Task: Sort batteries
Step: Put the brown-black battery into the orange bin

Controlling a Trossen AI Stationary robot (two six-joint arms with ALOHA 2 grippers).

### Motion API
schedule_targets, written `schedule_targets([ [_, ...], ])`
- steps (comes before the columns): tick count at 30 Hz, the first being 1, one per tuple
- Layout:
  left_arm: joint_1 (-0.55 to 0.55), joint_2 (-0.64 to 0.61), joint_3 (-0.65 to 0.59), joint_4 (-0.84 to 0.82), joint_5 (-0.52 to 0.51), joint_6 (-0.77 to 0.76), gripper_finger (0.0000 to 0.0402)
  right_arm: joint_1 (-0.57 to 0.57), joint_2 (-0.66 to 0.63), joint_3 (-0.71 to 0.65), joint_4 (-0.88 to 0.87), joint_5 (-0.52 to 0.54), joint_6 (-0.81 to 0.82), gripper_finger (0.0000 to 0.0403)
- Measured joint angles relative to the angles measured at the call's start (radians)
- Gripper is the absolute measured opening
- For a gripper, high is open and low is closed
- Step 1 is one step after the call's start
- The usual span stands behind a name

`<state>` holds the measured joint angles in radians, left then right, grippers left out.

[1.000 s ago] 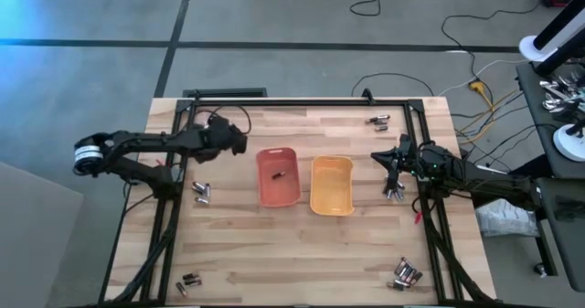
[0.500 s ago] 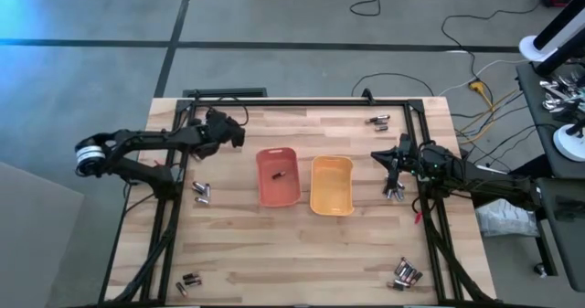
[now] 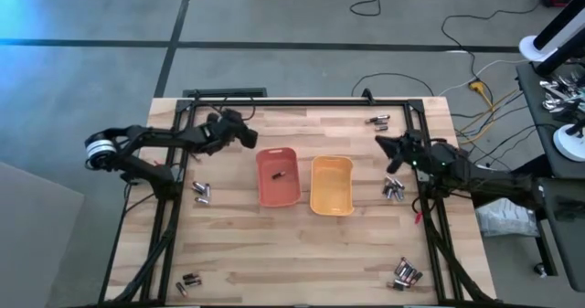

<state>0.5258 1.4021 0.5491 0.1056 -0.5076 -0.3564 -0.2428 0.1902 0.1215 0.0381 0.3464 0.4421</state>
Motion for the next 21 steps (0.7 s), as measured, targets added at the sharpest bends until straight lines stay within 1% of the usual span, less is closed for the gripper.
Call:
schedule_targets([
  [3, 0.017, -0.002, 0.02, 0.048, 0.039, 0.058, 0.0146, -0.001, 0.112, 0.072, -0.12, 0.076, 0.014, 0.0014],
  [6, 0.032, -0.009, 0.059, 0.053, 0.047, 0.087, 0.0146, -0.013, 0.265, 0.161, -0.165, 0.1, 0.032, 0.0036],
  [9, 0.033, -0.008, 0.078, 0.052, 0.047, 0.087, 0.0146, -0.026, 0.431, 0.275, -0.233, 0.093, 0.029, 0.0083],
  [13, 0.019, -0.008, 0.078, 0.048, 0.068, 0.117, 0.0146, -0.056, 0.653, 0.466, -0.432, 0.091, -0.02, 0.0155],
  [15, 0.018, -0.008, 0.078, 0.048, 0.086, 0.144, 0.0146, -0.084, 0.765, 0.566, -0.549, 0.063, -0.065, 0.018],
  [17, 0.018, -0.009, 0.078, 0.047, 0.102, 0.168, 0.0146, -0.129, 0.869, 0.673, -0.661, 0.004, -0.112, 0.0194],
  [21, 0.018, -0.011, 0.078, 0.043, 0.107, 0.183, 0.0146, -0.237, 1.057, 0.832, -0.808, -0.124, -0.239, 0.0195],
])
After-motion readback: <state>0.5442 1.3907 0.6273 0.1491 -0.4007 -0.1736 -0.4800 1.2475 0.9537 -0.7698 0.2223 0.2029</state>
